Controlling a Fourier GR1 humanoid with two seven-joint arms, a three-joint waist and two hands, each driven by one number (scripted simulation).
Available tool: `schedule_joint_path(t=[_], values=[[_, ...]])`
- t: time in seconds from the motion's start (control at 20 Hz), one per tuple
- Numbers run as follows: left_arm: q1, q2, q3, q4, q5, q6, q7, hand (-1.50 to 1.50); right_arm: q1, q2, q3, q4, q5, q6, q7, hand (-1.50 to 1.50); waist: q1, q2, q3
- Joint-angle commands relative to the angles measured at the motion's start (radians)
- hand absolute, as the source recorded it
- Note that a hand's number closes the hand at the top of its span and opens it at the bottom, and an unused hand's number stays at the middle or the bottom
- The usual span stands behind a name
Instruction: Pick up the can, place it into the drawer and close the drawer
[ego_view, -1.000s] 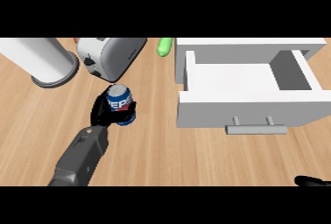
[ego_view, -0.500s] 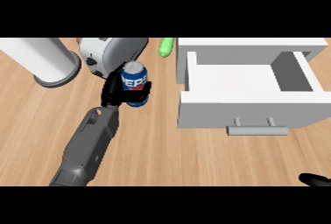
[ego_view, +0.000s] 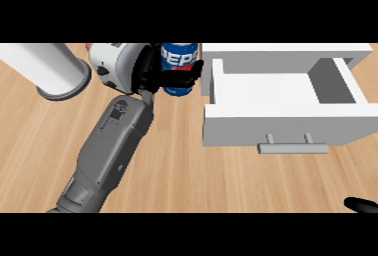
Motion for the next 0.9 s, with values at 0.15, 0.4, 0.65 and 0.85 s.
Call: schedule_joint_path(t=[0.15, 0.4, 0.65, 0.85], values=[[-0.162, 0.010, -0.046, -0.111, -0.031, 0.092, 0.224, 1.50, -0.015, -0.006, 0.008, -0.058, 0.000, -0.020, 0.074, -1.50, 0.002, 0.000, -0.001], [-0.282, -0.001, -0.077, -0.002, -0.021, 0.152, 0.243, 1.50, -0.081, -0.067, -0.045, -0.009, -0.064, -0.003, 0.101, -1.50, -0.011, 0.006, 0.000], [-0.432, -0.001, -0.127, 0.100, 0.053, 0.224, 0.284, 1.50, -0.114, -0.032, 0.018, 0.019, 0.013, -0.040, 0.094, -1.50, -0.021, 0.008, 0.000], [-0.557, -0.001, -0.065, 0.276, 0.062, 0.186, 0.259, 1.50, -0.048, -0.009, 0.008, -0.040, -0.012, -0.027, 0.076, -1.50, -0.036, 0.013, 0.001]])
